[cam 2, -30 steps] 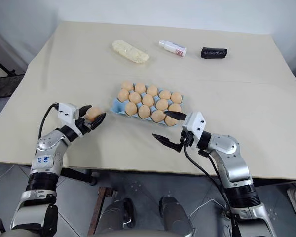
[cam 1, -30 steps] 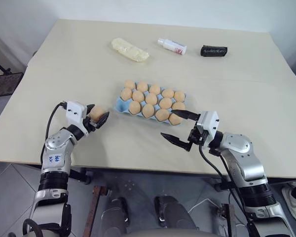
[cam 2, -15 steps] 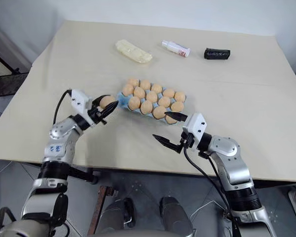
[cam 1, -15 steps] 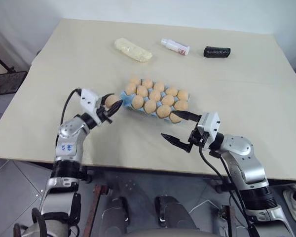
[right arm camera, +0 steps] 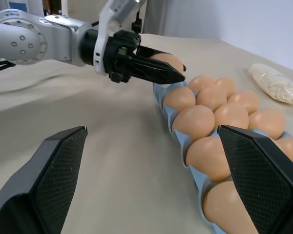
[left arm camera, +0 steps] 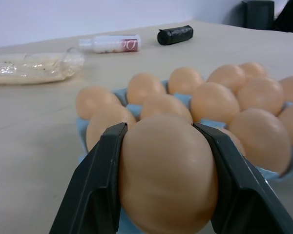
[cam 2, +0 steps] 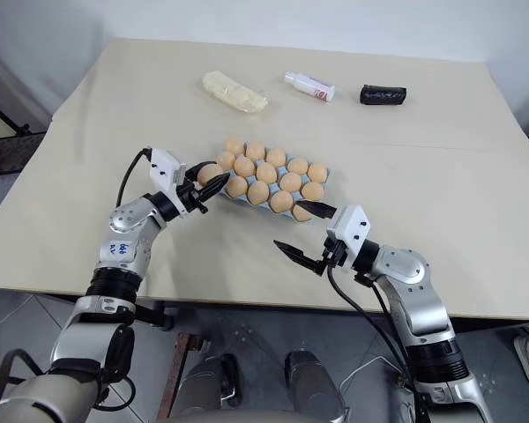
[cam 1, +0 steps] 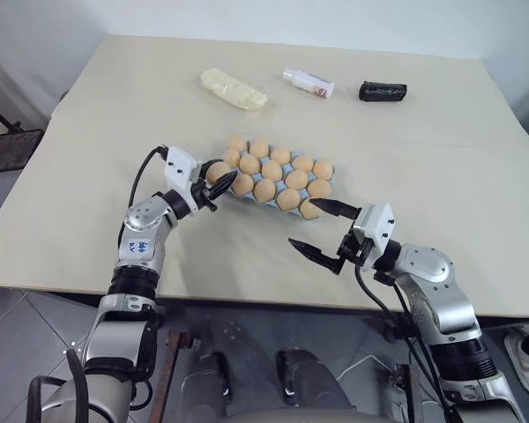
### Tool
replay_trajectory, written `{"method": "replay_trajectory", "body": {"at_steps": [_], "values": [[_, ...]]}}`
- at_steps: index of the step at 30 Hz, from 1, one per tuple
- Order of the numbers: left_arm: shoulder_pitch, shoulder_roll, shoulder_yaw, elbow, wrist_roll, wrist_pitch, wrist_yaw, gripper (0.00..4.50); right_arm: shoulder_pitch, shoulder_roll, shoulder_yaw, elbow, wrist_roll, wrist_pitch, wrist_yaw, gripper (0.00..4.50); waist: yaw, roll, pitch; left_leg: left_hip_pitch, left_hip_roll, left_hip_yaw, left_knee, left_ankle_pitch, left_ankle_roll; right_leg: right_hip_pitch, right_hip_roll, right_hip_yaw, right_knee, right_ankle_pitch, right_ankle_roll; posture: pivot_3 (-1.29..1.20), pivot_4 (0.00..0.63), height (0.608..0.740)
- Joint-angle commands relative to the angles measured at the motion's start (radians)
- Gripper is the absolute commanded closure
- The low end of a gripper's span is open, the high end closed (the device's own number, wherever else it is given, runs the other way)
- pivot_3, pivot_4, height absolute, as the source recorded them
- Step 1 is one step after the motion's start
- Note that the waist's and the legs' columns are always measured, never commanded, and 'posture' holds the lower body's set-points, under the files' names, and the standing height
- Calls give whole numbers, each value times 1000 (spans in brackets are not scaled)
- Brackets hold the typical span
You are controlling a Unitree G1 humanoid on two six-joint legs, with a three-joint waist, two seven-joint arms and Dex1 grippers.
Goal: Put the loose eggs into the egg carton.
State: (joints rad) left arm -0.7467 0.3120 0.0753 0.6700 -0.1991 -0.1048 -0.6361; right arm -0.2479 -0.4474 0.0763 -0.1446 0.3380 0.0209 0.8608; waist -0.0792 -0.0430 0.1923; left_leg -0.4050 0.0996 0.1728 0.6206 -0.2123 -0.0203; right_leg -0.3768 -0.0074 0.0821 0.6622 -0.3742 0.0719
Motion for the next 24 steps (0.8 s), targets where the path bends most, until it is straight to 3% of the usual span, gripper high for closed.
{"method": "replay_trajectory", "body": {"at_steps": [1,7,13,24], "values": [[-66,-12,8,60,15,-54,16,2685,-10,0,-13,-29,2,-11,-4,0,2,0,0,0,0,0,0,0,0,0,0,0,0,0,0,0,150,740],[-99,-27,4,154,26,-92,2,2685,-10,1,-13,-32,0,-11,-7,0,-1,0,0,0,0,1,0,-1,0,0,1,-1,0,0,0,0,150,740],[-30,17,31,29,12,-114,16,824,-1,0,-16,-40,0,-12,-10,0,-1,0,0,0,1,1,0,-1,0,-1,1,-1,0,0,0,0,150,740],[378,308,157,-449,-115,33,-172,824,-14,-41,-54,16,6,-23,26,0,-3,0,0,1,5,1,0,-1,-2,0,1,0,1,-1,-1,0,150,740]]}}
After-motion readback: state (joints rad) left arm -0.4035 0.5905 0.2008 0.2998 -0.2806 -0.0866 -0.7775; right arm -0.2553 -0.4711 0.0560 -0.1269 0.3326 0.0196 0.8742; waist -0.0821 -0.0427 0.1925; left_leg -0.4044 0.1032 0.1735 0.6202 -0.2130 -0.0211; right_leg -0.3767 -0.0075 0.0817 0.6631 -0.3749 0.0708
